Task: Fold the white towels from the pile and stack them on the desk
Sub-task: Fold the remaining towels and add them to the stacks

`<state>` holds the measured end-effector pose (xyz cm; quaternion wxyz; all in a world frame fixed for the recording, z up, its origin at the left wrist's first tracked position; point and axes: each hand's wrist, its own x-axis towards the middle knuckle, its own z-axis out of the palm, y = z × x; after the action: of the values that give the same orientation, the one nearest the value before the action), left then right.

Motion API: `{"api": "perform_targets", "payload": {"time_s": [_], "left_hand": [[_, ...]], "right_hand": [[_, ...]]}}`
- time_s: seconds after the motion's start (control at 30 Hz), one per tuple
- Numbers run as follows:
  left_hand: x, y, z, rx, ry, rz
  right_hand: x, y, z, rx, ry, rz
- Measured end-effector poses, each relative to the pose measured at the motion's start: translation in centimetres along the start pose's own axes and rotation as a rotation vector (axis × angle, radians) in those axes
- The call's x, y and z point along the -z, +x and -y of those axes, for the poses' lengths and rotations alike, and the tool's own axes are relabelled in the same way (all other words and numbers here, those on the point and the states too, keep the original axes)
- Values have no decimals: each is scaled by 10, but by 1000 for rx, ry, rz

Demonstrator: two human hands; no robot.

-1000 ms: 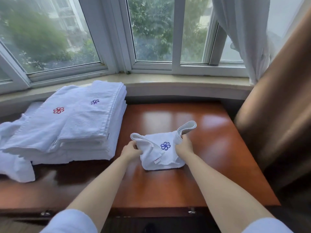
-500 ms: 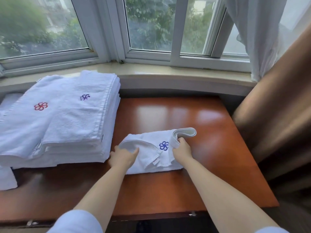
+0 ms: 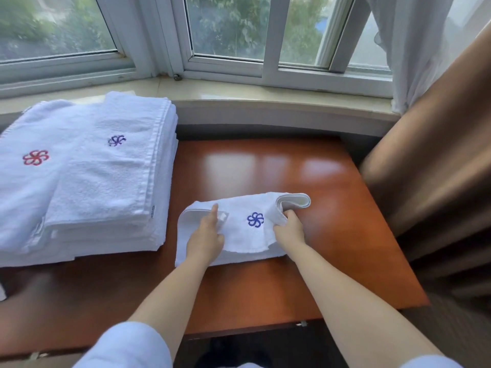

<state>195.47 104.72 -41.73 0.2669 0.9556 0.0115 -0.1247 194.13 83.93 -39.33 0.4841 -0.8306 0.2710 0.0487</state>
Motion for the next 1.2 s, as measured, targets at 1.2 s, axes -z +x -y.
{"api": "perform_targets", "payload": {"time_s": [1.2], "left_hand": [[143, -32, -96, 198, -997, -260]], "right_hand": [[51, -28, 96, 272, 108, -8]]}}
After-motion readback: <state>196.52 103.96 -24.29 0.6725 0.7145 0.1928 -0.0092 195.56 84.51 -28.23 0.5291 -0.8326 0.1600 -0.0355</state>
